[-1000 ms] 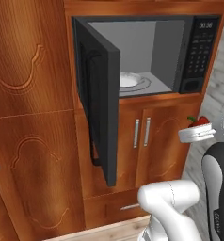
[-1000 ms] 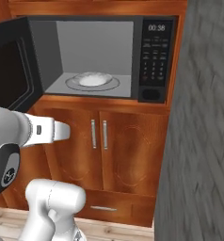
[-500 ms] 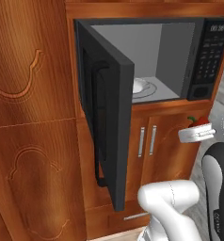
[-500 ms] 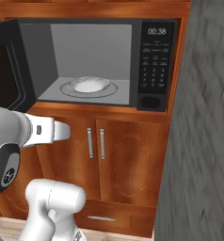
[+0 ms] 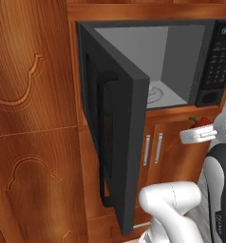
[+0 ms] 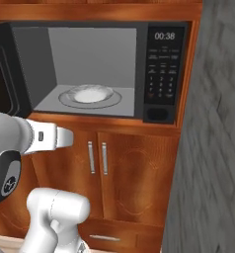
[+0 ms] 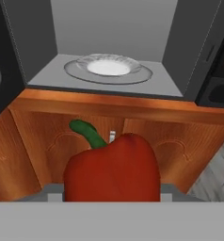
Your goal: Pick the bell pepper from the counter and place it in the microwave. Then turn on the microwave.
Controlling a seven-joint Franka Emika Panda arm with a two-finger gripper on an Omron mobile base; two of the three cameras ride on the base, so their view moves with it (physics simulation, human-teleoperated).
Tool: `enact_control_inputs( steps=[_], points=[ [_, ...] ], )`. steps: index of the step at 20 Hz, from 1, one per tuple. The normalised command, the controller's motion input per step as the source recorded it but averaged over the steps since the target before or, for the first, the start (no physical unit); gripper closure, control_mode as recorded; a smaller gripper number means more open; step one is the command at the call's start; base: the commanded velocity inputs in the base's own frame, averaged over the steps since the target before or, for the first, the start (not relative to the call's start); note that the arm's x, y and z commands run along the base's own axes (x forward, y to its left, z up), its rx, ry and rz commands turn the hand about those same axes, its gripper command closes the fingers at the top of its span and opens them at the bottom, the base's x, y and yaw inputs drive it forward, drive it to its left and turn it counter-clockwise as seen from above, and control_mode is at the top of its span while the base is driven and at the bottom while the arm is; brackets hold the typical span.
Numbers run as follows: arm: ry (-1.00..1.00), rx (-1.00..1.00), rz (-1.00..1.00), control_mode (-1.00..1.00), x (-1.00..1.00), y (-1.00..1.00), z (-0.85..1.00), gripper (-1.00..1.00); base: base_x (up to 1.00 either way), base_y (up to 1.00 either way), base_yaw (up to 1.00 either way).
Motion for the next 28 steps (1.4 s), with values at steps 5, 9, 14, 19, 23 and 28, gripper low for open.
enact_control_inputs(
  steps=[5, 9, 14, 19, 23, 28],
  points=[
    [0.0, 0.0, 0.0, 1.0, 0.0, 0.0, 0.0, 1.0, 0.37, -0.08, 0.0],
    [0.0, 0.0, 0.0, 1.0, 0.0, 0.0, 0.0, 1.0, 0.35, -0.08, 0.0],
    [0.0, 0.0, 0.0, 1.0, 0.0, 0.0, 0.0, 1.0, 0.33, -0.08, 0.0],
    [0.0, 0.0, 0.0, 1.0, 0.0, 0.0, 0.0, 1.0, 0.25, -0.05, 0.0],
    [0.0, 0.0, 0.0, 1.0, 0.0, 0.0, 0.0, 1.0, 0.16, 0.0, 0.0],
    [0.0, 0.0, 0.0, 1.0, 0.0, 0.0, 0.0, 1.0, 0.08, -0.01, 0.0]
  ],
)
